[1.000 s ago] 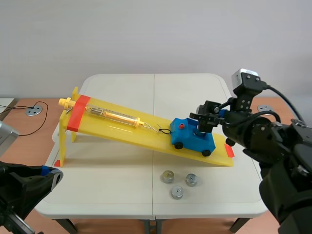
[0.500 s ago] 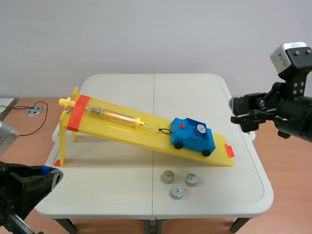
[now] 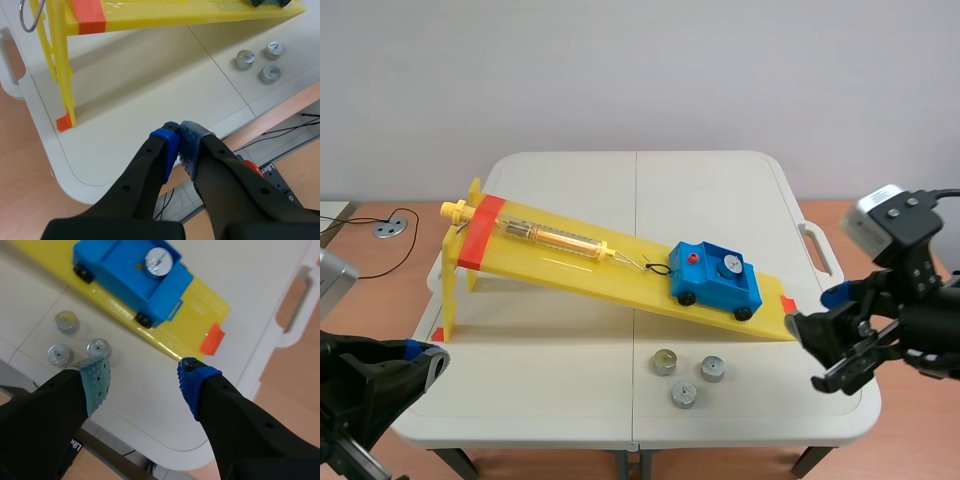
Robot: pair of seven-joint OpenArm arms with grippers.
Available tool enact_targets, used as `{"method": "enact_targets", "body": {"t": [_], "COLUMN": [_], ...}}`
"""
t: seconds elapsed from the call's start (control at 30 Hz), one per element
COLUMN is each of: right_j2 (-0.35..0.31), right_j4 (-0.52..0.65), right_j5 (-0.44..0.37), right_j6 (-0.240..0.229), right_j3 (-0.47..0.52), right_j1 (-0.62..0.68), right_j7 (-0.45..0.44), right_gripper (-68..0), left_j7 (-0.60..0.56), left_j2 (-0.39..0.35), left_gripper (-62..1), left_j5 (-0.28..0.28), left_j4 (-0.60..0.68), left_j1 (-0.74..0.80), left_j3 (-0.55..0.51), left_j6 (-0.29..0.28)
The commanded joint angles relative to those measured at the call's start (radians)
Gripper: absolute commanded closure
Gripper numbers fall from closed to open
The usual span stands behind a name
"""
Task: Place the four metal weights on the blue cart on the ramp.
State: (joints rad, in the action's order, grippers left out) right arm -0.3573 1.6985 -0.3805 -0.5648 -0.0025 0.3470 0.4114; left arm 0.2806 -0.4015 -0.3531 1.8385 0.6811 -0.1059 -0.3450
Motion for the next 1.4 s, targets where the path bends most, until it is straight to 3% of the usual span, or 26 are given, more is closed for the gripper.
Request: {"method": "enact_targets", "body": {"t": [0.0, 0.17, 0.5, 0.97, 1.37], "right_j2": [-0.012, 0.047, 0.151, 0.217, 0.219], "right_j4": [0.083, 0.036, -0.127, -0.282, -0.333], "right_j5": [0.039, 0.15, 0.273, 0.313, 0.319], "right_j6": [0.003, 0.062, 0.181, 0.264, 0.266], "right_j3": [-0.065, -0.17, -0.294, -0.38, -0.385], "right_j1": [-0.063, -0.08, -0.176, -0.217, -0.217], "right_j7": [-0.165, -0.224, -0.277, -0.308, -0.317], "right_gripper": [-30.9, -30.9, -30.7, -30.7, -27.6], "left_j7": [-0.097, -0.097, -0.097, -0.097, -0.097], "left_j2": [0.008, 0.008, 0.008, 0.008, 0.008], "left_gripper": [-3.8, -3.8, -3.8, -3.8, -3.8], "left_j5": [-0.07, -0.07, -0.07, -0.07, -0.07], "left_j4": [0.071, 0.071, 0.071, 0.071, 0.071], "left_j1": [-0.02, -0.02, -0.02, -0.02, -0.02], "left_j3": [-0.016, -0.016, -0.016, -0.016, -0.016], "left_j6": [-0.025, -0.025, -0.025, -0.025, -0.025]}}
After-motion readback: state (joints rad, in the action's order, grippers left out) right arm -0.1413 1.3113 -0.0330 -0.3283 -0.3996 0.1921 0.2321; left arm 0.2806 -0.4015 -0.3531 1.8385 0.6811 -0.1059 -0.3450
